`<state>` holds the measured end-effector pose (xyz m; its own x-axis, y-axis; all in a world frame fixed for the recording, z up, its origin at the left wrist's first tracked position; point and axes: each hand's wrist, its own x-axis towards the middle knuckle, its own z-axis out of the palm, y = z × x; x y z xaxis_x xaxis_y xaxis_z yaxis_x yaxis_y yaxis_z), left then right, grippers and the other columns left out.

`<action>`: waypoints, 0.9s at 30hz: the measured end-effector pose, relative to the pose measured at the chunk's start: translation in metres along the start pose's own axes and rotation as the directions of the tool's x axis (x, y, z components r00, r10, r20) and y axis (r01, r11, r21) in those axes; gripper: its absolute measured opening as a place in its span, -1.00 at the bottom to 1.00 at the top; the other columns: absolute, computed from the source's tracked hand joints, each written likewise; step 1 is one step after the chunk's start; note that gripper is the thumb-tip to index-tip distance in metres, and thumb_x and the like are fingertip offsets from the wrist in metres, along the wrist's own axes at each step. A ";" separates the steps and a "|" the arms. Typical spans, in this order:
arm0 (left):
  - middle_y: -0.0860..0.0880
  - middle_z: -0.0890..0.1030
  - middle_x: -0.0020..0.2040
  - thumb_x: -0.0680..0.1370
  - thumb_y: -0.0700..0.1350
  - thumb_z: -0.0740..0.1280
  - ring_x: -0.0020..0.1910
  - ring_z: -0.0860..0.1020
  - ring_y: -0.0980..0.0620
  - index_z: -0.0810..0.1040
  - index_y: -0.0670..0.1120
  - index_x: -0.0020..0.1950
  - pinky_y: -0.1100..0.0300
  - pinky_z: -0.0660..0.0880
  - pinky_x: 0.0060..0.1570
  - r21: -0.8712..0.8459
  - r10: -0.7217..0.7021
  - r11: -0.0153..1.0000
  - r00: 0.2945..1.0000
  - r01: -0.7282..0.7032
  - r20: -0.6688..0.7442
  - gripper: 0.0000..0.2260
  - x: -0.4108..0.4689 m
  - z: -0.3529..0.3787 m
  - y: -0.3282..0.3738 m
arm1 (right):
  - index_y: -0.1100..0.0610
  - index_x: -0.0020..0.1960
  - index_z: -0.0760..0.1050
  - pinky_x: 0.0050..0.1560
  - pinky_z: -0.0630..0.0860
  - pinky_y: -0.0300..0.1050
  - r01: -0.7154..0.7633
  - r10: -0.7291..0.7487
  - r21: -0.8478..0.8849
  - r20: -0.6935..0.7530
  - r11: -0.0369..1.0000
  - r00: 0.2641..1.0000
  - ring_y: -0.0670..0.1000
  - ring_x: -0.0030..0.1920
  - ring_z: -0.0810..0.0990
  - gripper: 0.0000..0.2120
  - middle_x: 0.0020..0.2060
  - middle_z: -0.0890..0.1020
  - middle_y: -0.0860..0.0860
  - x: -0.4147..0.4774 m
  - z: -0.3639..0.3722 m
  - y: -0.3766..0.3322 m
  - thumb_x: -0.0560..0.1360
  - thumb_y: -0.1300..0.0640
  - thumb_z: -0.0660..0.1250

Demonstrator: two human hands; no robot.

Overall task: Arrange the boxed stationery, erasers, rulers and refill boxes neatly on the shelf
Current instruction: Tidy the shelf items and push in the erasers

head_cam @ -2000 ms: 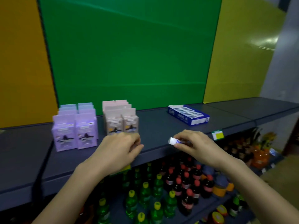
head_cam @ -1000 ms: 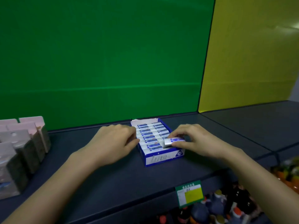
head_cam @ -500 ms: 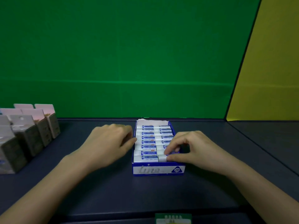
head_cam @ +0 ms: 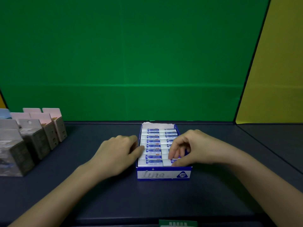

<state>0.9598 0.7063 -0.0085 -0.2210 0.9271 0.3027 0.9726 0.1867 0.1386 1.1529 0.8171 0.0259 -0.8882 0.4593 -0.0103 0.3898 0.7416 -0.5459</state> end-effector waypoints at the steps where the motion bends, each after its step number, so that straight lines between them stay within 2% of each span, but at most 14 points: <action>1: -0.01 0.59 -0.10 0.55 0.18 0.05 -0.11 0.52 -0.08 0.44 -0.05 -0.09 0.10 0.38 -0.19 -0.011 -0.024 1.000 1.000 0.024 0.016 -0.65 0.000 0.001 0.000 | -0.05 -0.08 0.61 -0.27 0.41 -0.39 0.002 -0.002 0.003 -0.051 1.000 0.999 -0.21 -0.27 0.49 -0.82 -0.22 0.61 -0.15 -0.001 0.000 0.005 0.32 0.03 0.50; 2: -0.03 0.59 -0.09 0.56 0.18 0.02 -0.09 0.52 -0.09 0.45 -0.06 -0.10 0.09 0.38 -0.18 -0.024 -0.043 0.999 0.998 0.043 0.035 -0.63 0.000 0.002 0.000 | -0.05 0.00 0.58 -0.22 0.40 -0.41 -0.008 0.012 0.026 -0.138 1.000 0.990 -0.19 -0.21 0.47 -0.76 -0.13 0.59 -0.16 -0.003 0.001 0.010 0.35 0.00 0.47; 4: -0.04 0.60 -0.08 0.58 0.16 -0.02 -0.09 0.53 -0.10 0.46 -0.08 -0.12 0.08 0.39 -0.14 -0.078 -0.066 0.994 0.995 0.073 0.080 -0.60 -0.001 0.006 0.000 | -0.02 0.19 0.47 -0.14 0.38 -0.49 -0.058 0.115 0.188 -0.312 0.980 0.943 -0.20 -0.08 0.47 -0.67 0.09 0.54 -0.11 -0.011 0.006 0.017 0.43 0.02 0.37; 5: -0.04 0.61 -0.09 0.59 0.15 -0.04 -0.09 0.53 -0.09 0.47 -0.09 -0.13 0.07 0.42 -0.11 -0.120 -0.074 0.989 0.992 0.086 0.101 -0.58 -0.002 0.007 0.000 | 0.00 0.28 0.39 -0.09 0.37 -0.50 -0.095 0.195 0.294 -0.331 0.951 0.923 -0.23 -0.02 0.46 -0.62 0.21 0.50 -0.10 -0.015 0.010 0.019 0.48 0.04 0.31; 7: -0.04 0.62 -0.11 0.59 0.14 -0.06 -0.11 0.55 -0.07 0.49 -0.12 -0.15 0.04 0.46 -0.04 -0.198 -0.080 0.975 0.989 0.103 0.121 -0.54 -0.003 0.010 0.001 | 0.00 0.40 0.27 0.02 0.32 -0.48 -0.175 0.309 0.481 -0.215 0.859 0.926 -0.26 0.07 0.43 -0.57 0.28 0.45 -0.16 -0.022 0.019 0.019 0.54 0.05 0.21; 8: -0.05 0.62 -0.14 0.59 0.13 -0.07 -0.13 0.54 -0.08 0.48 -0.13 -0.18 0.03 0.46 -0.04 -0.225 -0.083 0.968 0.990 0.107 0.116 -0.54 -0.004 0.011 0.001 | -0.05 0.37 0.28 -0.01 0.33 -0.52 -0.195 0.320 0.546 -0.144 0.815 0.936 -0.31 0.04 0.46 -0.61 0.19 0.50 -0.26 -0.024 0.024 0.019 0.56 0.07 0.18; 10: -0.07 0.61 -0.17 0.60 0.10 -0.06 -0.15 0.54 -0.09 0.44 -0.15 -0.25 0.04 0.44 -0.08 -0.261 -0.090 0.959 0.991 0.114 0.104 -0.54 -0.004 0.012 0.004 | -0.22 0.11 0.36 -0.25 0.36 -0.62 -0.161 0.264 0.606 -0.083 0.779 0.961 -0.45 -0.20 0.54 -0.73 -0.18 0.56 -0.46 -0.024 0.033 0.015 0.58 0.14 0.14; 11: -0.08 0.61 -0.18 0.60 0.09 -0.06 -0.17 0.53 -0.10 0.41 -0.14 -0.28 0.04 0.44 -0.09 -0.272 -0.091 0.955 0.991 0.116 0.102 -0.55 -0.004 0.012 0.005 | -0.27 0.00 0.32 -0.32 0.36 -0.63 -0.133 0.233 0.613 -0.086 0.779 0.969 -0.49 -0.29 0.53 -0.71 -0.28 0.53 -0.50 -0.024 0.036 0.014 0.58 0.17 0.12; 13: -0.09 0.61 -0.18 0.61 0.07 -0.06 -0.18 0.53 -0.11 0.35 -0.10 -0.34 0.03 0.44 -0.10 -0.276 -0.088 0.954 0.991 0.114 0.102 -0.57 -0.003 0.011 0.008 | -0.32 0.01 0.21 -0.33 0.36 -0.63 -0.115 0.217 0.603 -0.099 0.790 0.971 -0.54 -0.33 0.49 -0.67 -0.23 0.47 -0.50 -0.021 0.040 0.014 0.59 0.17 0.10; 16: -0.13 0.60 -0.17 0.61 0.05 -0.06 -0.16 0.53 -0.14 0.31 -0.09 -0.35 -0.02 0.46 -0.07 -0.269 -0.082 0.957 0.992 0.106 0.099 -0.59 -0.002 0.010 0.008 | -0.27 0.22 0.09 -0.29 0.35 -0.64 -0.121 0.236 0.621 -0.107 0.775 0.966 -0.56 -0.30 0.46 -0.64 -0.09 0.38 -0.45 -0.016 0.043 0.015 0.60 0.14 0.09; 20: -0.17 0.59 -0.15 0.62 0.03 -0.05 -0.14 0.53 -0.19 0.29 -0.09 -0.35 -0.06 0.46 -0.07 -0.257 -0.081 0.960 0.989 0.110 0.124 -0.61 -0.002 0.011 0.007 | -0.11 0.46 0.02 -0.16 0.38 -0.55 -0.175 0.274 0.551 -0.102 0.816 0.956 -0.43 -0.14 0.45 -0.52 0.27 0.33 -0.33 -0.017 0.043 0.019 0.60 0.09 0.09; 23: -0.11 0.61 -0.13 0.61 0.07 -0.06 -0.13 0.55 -0.13 0.42 -0.15 -0.24 -0.02 0.46 -0.09 -0.241 -0.094 0.963 0.987 0.124 0.132 -0.57 -0.002 0.011 0.006 | -0.01 0.50 -0.04 -0.20 0.36 -0.61 -0.205 0.277 0.458 -0.095 0.865 0.956 -0.39 -0.10 0.42 -0.47 0.25 0.29 -0.29 -0.019 0.038 0.016 0.60 0.07 0.08; 25: -0.01 0.59 -0.16 0.61 0.10 -0.05 -0.15 0.54 -0.07 0.43 -0.12 -0.20 0.07 0.41 -0.15 -0.204 -0.096 0.972 0.991 0.113 0.094 -0.58 -0.006 0.007 0.006 | 0.00 0.51 -0.05 0.04 0.29 -0.58 -0.171 0.235 0.330 -0.165 0.928 0.958 -0.33 0.15 0.37 -0.45 0.29 0.23 -0.27 -0.020 0.033 0.012 0.59 0.06 0.10; 27: 0.02 0.53 -0.18 0.61 0.09 -0.02 -0.12 0.51 -0.07 0.36 -0.06 -0.22 0.11 0.32 -0.17 -0.115 -0.051 0.992 0.997 0.044 -0.053 -0.66 -0.014 0.001 0.005 | -0.02 0.49 0.04 0.25 0.16 -0.41 -0.090 0.138 0.165 -0.312 0.982 0.940 -0.27 0.30 0.21 -0.48 0.29 0.19 -0.28 -0.022 0.028 0.009 0.58 0.04 0.13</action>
<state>0.9680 0.6945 -0.0130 -0.2735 0.8980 0.3446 0.9471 0.1890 0.2594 1.1689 0.7997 -0.0022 -0.7050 0.6869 0.1765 0.4222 0.6065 -0.6737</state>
